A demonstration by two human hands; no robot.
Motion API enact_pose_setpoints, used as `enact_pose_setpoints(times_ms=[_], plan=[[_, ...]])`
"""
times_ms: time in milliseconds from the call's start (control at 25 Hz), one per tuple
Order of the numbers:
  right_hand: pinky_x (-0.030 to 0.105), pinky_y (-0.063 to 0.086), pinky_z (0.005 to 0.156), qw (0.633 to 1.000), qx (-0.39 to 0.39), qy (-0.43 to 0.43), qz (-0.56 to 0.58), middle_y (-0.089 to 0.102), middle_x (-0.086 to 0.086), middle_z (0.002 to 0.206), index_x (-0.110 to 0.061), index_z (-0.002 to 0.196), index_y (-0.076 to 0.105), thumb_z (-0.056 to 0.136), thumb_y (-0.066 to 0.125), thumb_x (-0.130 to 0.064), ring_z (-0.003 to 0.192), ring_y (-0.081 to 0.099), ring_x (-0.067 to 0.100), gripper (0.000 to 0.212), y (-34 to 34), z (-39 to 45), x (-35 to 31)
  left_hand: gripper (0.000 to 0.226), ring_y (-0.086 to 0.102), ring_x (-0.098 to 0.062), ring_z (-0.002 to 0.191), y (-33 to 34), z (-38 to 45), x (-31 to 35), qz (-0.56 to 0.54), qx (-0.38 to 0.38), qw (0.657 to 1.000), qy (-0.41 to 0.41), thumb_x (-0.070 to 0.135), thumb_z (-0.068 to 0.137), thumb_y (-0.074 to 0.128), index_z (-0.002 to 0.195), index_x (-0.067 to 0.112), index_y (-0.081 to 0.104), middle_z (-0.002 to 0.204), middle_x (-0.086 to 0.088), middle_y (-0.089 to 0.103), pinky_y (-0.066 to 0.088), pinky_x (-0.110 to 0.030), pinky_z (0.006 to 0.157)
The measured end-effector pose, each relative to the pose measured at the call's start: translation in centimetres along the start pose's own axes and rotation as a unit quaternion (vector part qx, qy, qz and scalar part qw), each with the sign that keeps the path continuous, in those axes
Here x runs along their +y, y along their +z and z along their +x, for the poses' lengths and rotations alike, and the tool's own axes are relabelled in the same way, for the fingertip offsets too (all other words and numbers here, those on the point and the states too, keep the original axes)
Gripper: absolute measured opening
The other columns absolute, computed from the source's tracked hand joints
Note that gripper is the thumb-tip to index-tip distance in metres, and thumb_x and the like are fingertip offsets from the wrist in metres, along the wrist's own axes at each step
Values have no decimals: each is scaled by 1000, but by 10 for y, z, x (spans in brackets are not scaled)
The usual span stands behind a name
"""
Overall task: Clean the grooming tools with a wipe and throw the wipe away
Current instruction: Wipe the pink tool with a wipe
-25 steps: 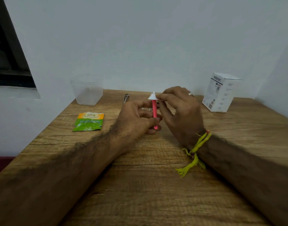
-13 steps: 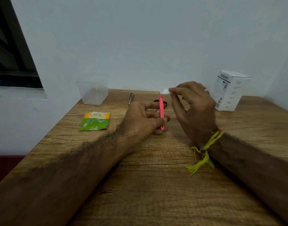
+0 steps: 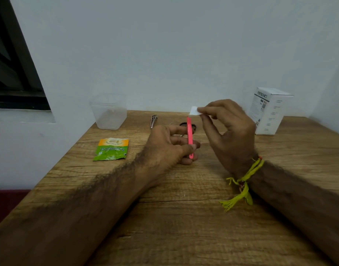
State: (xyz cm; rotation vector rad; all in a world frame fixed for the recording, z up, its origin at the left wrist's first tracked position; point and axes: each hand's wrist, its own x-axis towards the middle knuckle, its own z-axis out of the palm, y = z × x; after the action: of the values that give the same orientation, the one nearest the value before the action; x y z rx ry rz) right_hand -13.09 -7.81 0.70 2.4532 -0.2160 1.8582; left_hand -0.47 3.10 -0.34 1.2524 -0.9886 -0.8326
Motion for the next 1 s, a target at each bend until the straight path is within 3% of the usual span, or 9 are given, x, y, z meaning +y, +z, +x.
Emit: enact_pose_setpoints(times_ms=[80,280,480,1000], plan=[[37,52,77,1000,-2,-10,15,68,13,92,3,96,74,90,68,0,86,65,27,9,3,1,-5,45,76,-26,70,-1,1,0,2,-8,1000,1,-8,82,75,123,5,63,86,-11,79,58,-25,56],[42,49,76,993,-114,-31,-22,67,13,93,1,96,74,89,69,1,87,61,31,9,0,-4,10,43,76,-25,68,-1,0,1,-6,-13,1000,-8,-8,81,76,120,5,63,86,-11,79,58,-25,56],[39,48,78,991,-123,-50,-28,67,13,93,1,97,74,91,66,-1,88,61,29,10,0,-6,15,41,77,-26,69,-1,1,1,-7,-8,1000,-12,-8,82,76,119,4,64,87,-11,79,60,-27,57],[49,54,72,977,-166,-96,-90,69,15,98,1,99,73,89,63,-2,88,64,36,14,-3,-3,1,35,76,-28,67,1,-2,3,8,4,1000,-6,-12,80,74,111,3,65,85,-12,78,58,-25,54]])
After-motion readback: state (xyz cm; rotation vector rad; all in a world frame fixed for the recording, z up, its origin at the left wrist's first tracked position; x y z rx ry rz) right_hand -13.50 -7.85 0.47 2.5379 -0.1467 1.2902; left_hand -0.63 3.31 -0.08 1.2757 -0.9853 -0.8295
